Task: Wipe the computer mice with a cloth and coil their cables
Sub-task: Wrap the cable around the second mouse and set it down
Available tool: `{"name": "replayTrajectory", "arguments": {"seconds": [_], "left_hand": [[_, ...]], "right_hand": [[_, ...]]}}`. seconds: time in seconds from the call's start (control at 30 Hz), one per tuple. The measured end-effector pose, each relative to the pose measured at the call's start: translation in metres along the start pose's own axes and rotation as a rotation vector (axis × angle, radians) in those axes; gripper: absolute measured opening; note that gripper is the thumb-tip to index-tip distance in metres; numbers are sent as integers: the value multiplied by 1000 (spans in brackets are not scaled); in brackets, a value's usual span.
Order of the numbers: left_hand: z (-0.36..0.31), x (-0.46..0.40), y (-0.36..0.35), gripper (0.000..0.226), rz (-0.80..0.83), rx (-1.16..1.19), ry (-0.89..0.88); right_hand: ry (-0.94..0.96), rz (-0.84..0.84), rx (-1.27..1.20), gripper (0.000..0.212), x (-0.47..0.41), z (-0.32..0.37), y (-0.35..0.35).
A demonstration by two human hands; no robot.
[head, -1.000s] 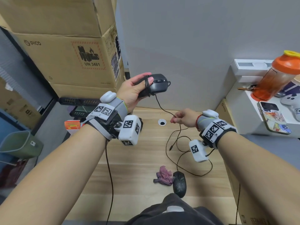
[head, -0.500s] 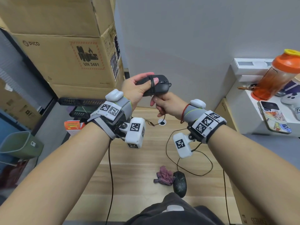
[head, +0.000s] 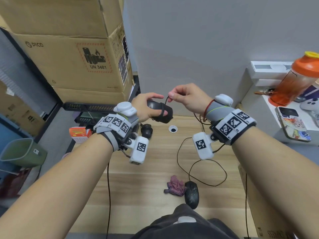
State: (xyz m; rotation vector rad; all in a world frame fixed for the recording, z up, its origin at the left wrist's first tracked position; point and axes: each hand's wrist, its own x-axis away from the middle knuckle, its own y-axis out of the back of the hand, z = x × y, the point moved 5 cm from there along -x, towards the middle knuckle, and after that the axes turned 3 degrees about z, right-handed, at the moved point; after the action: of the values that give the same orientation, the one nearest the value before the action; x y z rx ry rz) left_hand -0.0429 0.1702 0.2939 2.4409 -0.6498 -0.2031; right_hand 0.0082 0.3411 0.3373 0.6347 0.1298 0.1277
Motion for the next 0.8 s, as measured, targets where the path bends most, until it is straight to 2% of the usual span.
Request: {"name": "replayTrajectory", "arguments": {"seconds": [0.23, 0.3, 0.37, 0.43, 0.5, 0.57, 0.67, 0.73, 0.8], "left_hand": [[-34, 8, -7, 55, 179, 222, -117], [-41, 9, -8, 51, 192, 359, -140], [-45, 7, -6, 46, 160, 542, -136], [-46, 2, -4, 41, 125, 733, -114], [-46, -4, -3, 36, 65, 902, -95], [-42, -10, -2, 32, -54, 965, -66], [-29, -13, 5, 33, -265, 807, -11], [-19, -12, 14, 38, -363, 532, 3], [-11, -11, 18, 44, -372, 281, -18]], "right_hand": [[-53, -56, -85, 18, -5, -15, 12], [-70, -62, -139, 21, -4, -18, 11], [-128, -50, -180, 16, -3, -27, 8], [-171, -29, -161, 25, 0, -32, 2], [-143, 17, -158, 24, 4, -31, -10], [-105, 100, -119, 28, 8, -26, -26], [-140, 232, -98, 25, 13, -26, -49], [-163, 281, -53, 24, 16, -27, -55], [-157, 280, -9, 23, 16, -26, -52]]}}
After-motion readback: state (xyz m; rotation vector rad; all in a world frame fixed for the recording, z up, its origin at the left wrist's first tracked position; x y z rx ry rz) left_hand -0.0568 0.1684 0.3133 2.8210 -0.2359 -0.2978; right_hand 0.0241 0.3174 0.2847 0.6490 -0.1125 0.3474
